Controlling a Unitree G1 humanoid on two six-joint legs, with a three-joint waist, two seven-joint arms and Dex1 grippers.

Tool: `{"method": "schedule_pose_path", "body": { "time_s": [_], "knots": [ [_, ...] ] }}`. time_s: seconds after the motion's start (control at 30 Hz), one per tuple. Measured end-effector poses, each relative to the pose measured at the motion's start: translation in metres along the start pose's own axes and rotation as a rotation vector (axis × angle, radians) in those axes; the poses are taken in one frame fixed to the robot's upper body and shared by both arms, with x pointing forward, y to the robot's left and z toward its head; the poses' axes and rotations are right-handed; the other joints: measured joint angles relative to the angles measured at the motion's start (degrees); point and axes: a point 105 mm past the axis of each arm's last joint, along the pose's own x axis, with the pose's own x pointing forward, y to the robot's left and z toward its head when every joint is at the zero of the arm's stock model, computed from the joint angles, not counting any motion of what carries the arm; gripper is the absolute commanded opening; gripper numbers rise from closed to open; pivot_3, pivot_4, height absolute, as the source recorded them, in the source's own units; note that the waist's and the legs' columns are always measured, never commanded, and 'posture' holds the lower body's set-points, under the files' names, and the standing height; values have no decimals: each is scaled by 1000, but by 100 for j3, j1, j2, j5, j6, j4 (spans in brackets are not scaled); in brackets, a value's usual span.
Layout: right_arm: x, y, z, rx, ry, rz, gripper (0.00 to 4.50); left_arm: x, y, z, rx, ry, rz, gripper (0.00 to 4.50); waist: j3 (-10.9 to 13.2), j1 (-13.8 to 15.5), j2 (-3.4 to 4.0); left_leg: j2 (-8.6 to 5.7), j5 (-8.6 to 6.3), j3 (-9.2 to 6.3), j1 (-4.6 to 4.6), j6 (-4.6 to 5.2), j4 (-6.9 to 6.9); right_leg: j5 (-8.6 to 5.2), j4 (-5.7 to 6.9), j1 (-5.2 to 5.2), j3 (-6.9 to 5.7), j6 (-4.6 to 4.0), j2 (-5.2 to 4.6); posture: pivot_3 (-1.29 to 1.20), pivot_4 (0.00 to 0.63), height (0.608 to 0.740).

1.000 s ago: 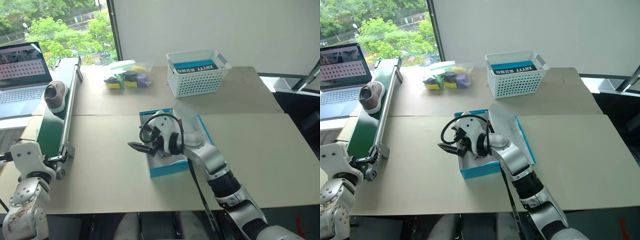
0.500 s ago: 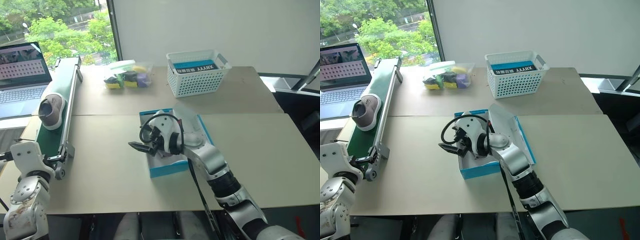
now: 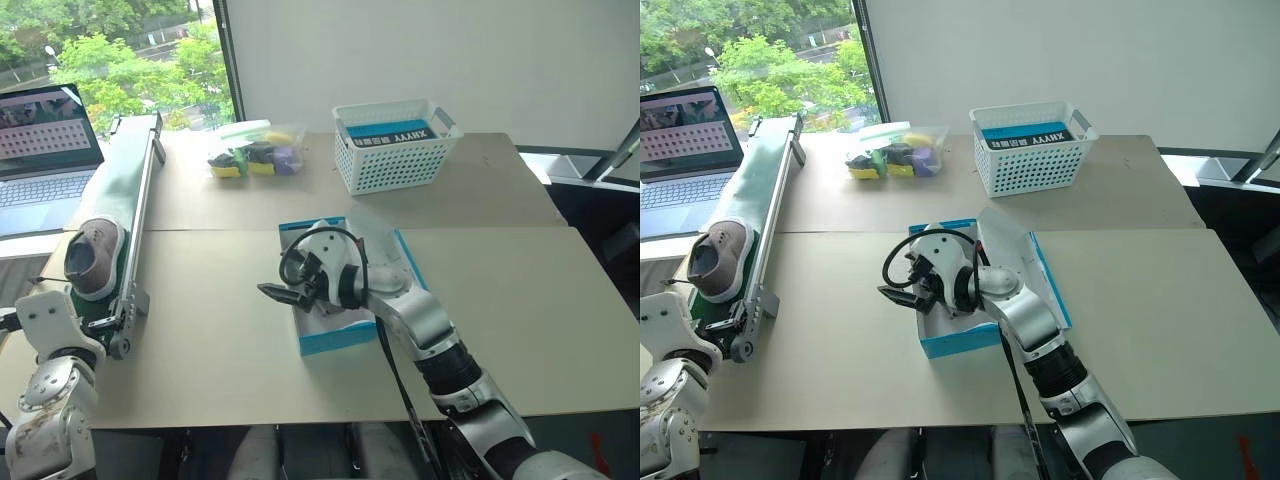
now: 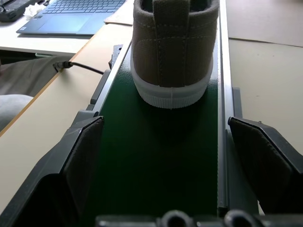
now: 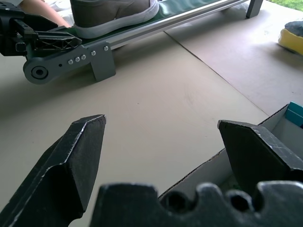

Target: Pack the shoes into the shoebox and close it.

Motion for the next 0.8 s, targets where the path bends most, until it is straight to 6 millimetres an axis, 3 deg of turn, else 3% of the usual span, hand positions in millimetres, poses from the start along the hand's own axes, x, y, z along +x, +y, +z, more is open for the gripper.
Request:
{"method": "schedule_pose_path", "body": {
  "time_s": [0.2, 0.3, 0.43, 0.57, 0.63, 0.7, 0.8],
  "knots": [
    [0, 0, 0, 3, 3, -2, 4481, 3, -3, 0, -22, 0, -6, 4500, 0, 1, 0, 0, 0, 0, 0, 0, 0, 0, 0, 0, 0, 0, 0, 0, 150, 735],
    [0, -1, -1, 4, 4, -6, 4500, 4, -6, 0, -47, -4, -15, 3890, 0, 2, 0, 0, 0, 0, 0, 0, 0, 0, 0, 0, 0, 0, 0, 0, 150, 735],
    [-1, -3, 0, 7, 1, -17, 4500, 5, -9, 4, -94, -19, -28, 2760, 0, 33, 0, -1, 1, -2, 1, -1, 1, 0, 2, 2, -1, 0, 0, 0, 150, 735],
    [-2, -5, 1, 9, -4, -27, 4500, 7, -18, 11, -153, -50, -44, 2760, -2, 47, -3, -1, 2, -2, -1, -3, 5, 3, 1, 4, -1, 1, 0, 0, 150, 735],
    [-2, -6, 2, 11, -6, -31, 4500, 6, -26, 23, -174, -103, -55, 2760, -2, 38, -8, -1, 2, -3, -7, -3, 5, 3, -1, 0, -2, 1, 0, 0, 150, 735],
    [-1, -7, 3, 22, -11, -35, 4500, 2, -36, 47, -163, -219, -75, 2760, -3, 38, -10, -1, 2, -2, -11, -4, 4, 4, -1, -4, -1, 1, 0, 0, 150, 735],
    [3, -19, 6, 195, -28, -84, 4500, -14, -69, 85, -90, -398, -166, 2760, -3, 37, -9, -1, 2, -1, -10, -6, 3, 7, 1, -2, 3, 0, -1, 0, 150, 735]
  ]
}}
